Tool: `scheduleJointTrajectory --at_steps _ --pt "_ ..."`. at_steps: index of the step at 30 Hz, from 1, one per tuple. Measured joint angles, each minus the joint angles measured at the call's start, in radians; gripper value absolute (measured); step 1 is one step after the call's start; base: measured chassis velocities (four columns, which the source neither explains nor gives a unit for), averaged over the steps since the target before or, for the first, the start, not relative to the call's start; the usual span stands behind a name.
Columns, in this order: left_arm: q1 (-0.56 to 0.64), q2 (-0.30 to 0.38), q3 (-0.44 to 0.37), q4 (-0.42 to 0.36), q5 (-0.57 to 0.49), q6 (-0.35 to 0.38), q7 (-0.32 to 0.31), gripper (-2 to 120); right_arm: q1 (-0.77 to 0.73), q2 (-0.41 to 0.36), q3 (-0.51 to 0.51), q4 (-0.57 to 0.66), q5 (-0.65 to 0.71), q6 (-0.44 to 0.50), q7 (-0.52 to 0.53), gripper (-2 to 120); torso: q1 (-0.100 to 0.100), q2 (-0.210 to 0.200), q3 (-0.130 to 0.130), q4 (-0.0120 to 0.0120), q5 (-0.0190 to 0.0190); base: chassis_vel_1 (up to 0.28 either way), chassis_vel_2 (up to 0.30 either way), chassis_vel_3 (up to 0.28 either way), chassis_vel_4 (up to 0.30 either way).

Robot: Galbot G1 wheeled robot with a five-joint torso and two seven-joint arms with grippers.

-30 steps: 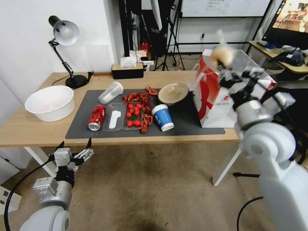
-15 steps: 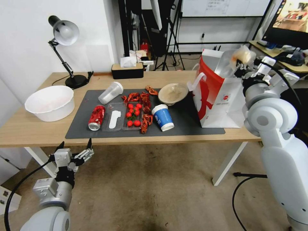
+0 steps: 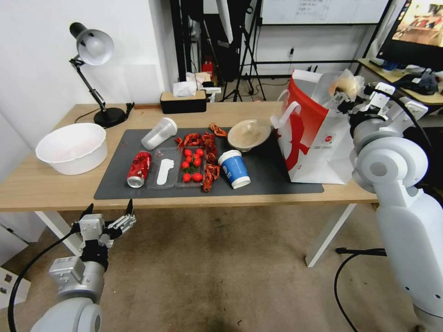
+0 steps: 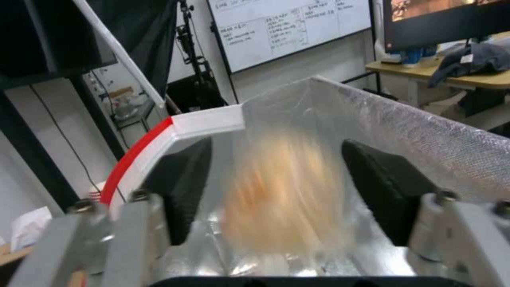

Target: Pick up the trash from the table and place it into the takeout bag.

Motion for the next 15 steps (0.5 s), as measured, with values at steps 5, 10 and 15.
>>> scheduleJointTrajectory --at_steps 5,10,15 --pt "0.0 -0.001 0.003 0.001 0.001 -0.001 0.0 100 0.009 -0.009 0.003 0.002 0.003 -0.004 0.004 87 0.0 0.0 0.0 0.0 0.0 0.0 0.0 0.0 0.0" --pt "0.0 -0.001 0.004 0.002 0.002 -0.002 0.001 100 0.02 -0.019 0.005 0.02 0.046 0.078 -0.049 99 0.0 0.0 0.0 0.0 -0.0001 0.0 0.0 0.0 0.0" --pt "-0.002 0.001 0.003 0.002 0.002 -0.002 0.001 100 0.008 -0.034 0.005 0.064 0.078 0.21 -0.208 100 0.0 0.0 0.0 0.0001 0.0 0.0 0.0 0.0 0.0"
